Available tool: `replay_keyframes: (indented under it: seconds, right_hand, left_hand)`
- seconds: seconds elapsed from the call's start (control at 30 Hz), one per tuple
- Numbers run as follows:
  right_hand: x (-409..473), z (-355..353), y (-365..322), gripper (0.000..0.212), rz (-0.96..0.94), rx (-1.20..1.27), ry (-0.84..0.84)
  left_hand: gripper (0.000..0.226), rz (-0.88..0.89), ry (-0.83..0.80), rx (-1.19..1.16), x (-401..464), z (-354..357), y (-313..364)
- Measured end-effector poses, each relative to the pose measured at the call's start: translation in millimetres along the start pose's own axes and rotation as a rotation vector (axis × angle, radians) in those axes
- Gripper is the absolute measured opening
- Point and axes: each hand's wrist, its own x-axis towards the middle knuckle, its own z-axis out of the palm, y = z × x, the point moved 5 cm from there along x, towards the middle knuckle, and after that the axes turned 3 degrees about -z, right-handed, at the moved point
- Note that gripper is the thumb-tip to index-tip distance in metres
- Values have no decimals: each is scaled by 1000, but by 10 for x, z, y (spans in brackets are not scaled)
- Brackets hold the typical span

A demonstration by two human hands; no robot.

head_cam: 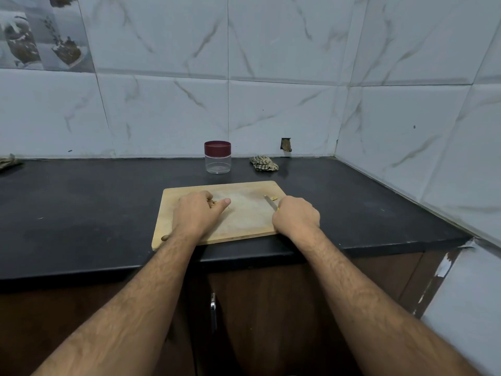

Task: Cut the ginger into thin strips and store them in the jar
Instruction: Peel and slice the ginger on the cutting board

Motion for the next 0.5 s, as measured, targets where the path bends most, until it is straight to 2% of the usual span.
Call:
replay_keyframes:
  seconds: [0.2,0.5]
  right_hand:
    - [-44,20,-31,24,-41,0,-2]
    - [-53,-62,55,24,6,-29,-12]
  left_hand:
    - [62,-1,2,10,-11,-26,23]
    - [60,-1,8,26,-26,-36,25]
